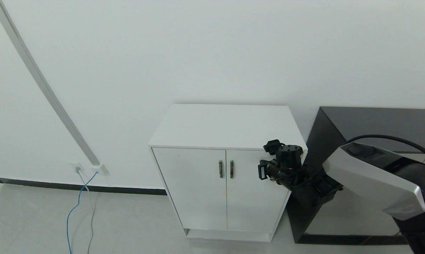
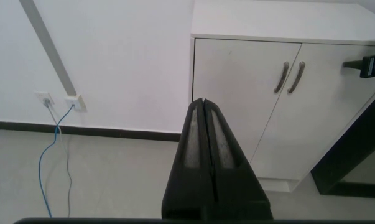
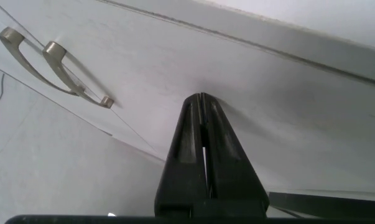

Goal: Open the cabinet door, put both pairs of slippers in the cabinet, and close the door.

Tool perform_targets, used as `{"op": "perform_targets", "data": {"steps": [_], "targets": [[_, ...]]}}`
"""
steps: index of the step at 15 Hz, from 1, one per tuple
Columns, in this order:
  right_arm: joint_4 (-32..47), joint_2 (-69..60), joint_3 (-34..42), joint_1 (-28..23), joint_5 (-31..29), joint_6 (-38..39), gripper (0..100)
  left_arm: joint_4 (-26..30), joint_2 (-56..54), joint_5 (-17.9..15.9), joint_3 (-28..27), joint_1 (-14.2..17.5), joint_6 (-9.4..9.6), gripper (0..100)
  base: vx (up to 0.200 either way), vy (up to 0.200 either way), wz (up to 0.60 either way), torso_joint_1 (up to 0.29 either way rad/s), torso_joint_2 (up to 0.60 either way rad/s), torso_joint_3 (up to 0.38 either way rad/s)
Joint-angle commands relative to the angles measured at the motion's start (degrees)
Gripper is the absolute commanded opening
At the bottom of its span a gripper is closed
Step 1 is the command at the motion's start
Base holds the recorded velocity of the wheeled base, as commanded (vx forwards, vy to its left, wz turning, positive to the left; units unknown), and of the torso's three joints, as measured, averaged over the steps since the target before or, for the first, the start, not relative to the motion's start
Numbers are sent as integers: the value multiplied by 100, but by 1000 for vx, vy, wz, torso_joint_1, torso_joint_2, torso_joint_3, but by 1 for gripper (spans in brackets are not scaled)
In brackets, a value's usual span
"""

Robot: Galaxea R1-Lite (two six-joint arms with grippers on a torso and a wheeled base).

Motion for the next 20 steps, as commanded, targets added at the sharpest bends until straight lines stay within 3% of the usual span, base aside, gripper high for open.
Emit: {"op": "perform_targets", "data": {"steps": [1, 6, 13, 20], "targets": [[2, 6, -12, 5, -1, 2, 0, -1, -1, 1, 0, 1, -1, 0, 0, 0, 0, 0, 0, 0], [-121, -143, 296, 31, -10, -7, 0, -1, -1, 1, 0, 1, -1, 0, 0, 0, 0, 0, 0, 0], [-1141, -600, 1764, 5, -10, 2, 0, -1, -1, 1, 0, 1, -1, 0, 0, 0, 0, 0, 0, 0], [-2213, -1338, 3495, -514, -10, 2, 0, -1, -1, -7, 0, 1, -1, 0, 0, 0, 0, 0, 0, 0]]}}
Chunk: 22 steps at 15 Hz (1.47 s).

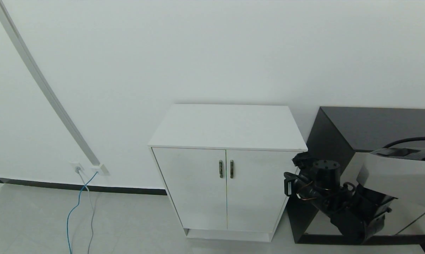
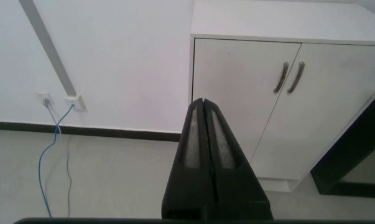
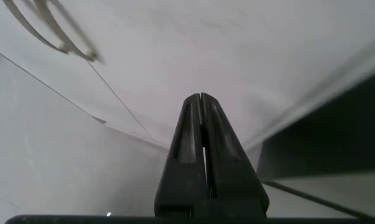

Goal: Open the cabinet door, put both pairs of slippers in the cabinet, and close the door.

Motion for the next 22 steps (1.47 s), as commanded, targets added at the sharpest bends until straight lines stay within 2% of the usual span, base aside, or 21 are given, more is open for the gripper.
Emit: {"op": "perform_targets", "data": {"steps": [1, 8, 18, 22], "targets": [[-222, -342, 510, -219, 5, -1, 0, -1, -1, 0, 0, 1, -1, 0, 0, 0, 0, 0, 0, 0], [-1522, -1089, 2382, -755, -4, -19, 0, -1, -1, -9, 0, 1, -1, 0, 0, 0, 0, 0, 0, 0], [-1522, -2645, 4087, -1194, -4, -19, 0, -1, -1, 0, 0, 1, -1, 0, 0, 0, 0, 0, 0, 0], [-1267, -3076, 4131, -1414, -4, -19, 0, -1, -1, 0, 0, 1, -1, 0, 0, 0, 0, 0, 0, 0]]}}
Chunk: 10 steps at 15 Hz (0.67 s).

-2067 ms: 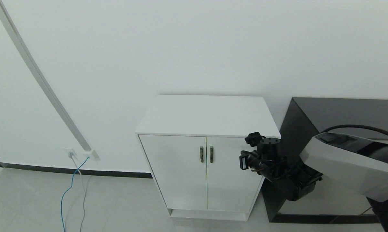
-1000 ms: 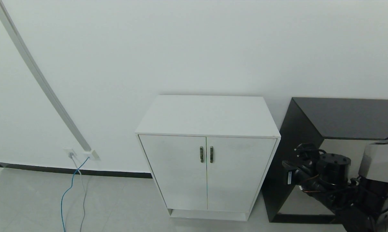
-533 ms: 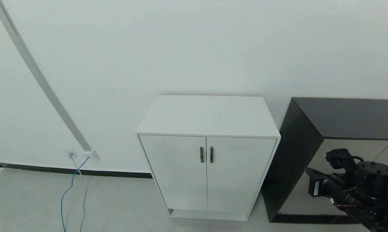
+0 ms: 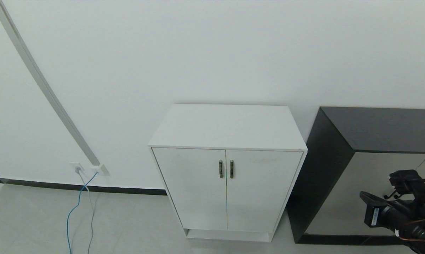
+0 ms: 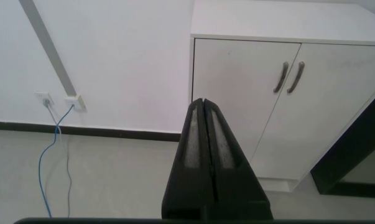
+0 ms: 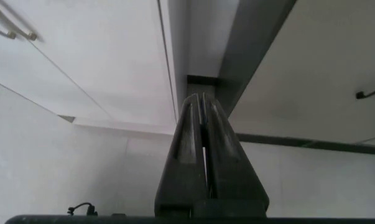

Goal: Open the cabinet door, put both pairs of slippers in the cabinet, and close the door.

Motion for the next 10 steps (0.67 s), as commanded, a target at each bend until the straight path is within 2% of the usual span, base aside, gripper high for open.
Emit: {"op": "perform_targets", "data": {"steps": [1, 4, 7, 10], "targets": [[104, -327, 13, -55, -2, -3, 0, -1, -1, 1, 0, 1, -1, 0, 0, 0, 0, 0, 0, 0], [1089, -1057, 13, -55, 16, 6, 0, -1, -1, 1, 0, 1, -10, 0, 0, 0, 0, 0, 0, 0], [1563, -1452, 13, -55, 16, 15, 0, -1, -1, 1, 0, 1, -10, 0, 0, 0, 0, 0, 0, 0], [2460, -2164, 13, -55, 16, 24, 0, -1, -1, 1, 0, 1, -10, 0, 0, 0, 0, 0, 0, 0]]}}
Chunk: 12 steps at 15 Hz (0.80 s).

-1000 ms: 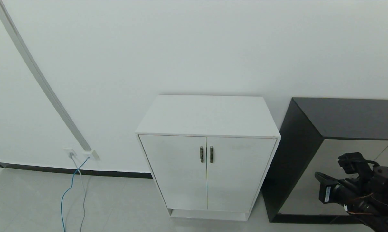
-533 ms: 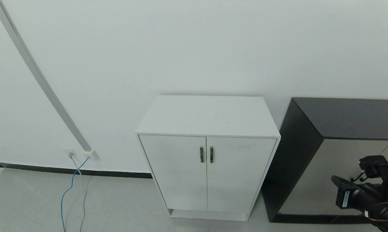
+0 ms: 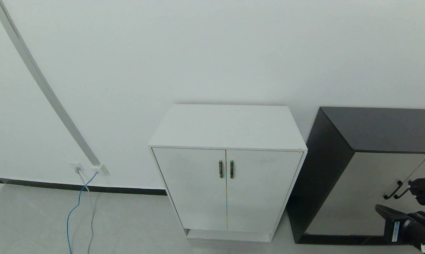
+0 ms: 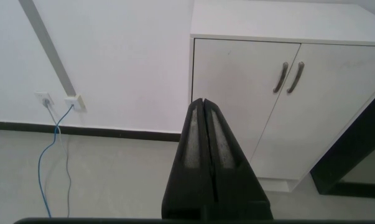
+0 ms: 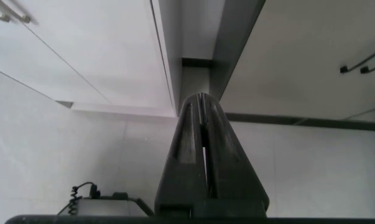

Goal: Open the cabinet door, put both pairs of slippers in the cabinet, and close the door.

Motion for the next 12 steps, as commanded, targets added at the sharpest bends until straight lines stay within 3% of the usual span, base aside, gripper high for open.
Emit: {"op": "perform_targets", "data": {"steps": [1, 12], "targets": [[350, -617, 0, 3, 0, 4, 0, -1, -1, 4, 0, 1, -2, 0, 0, 0, 0, 0, 0, 0], [2688, -3095, 0, 12, 35, -57, 0, -1, -1, 4, 0, 1, -2, 0, 0, 0, 0, 0, 0, 0]]}}
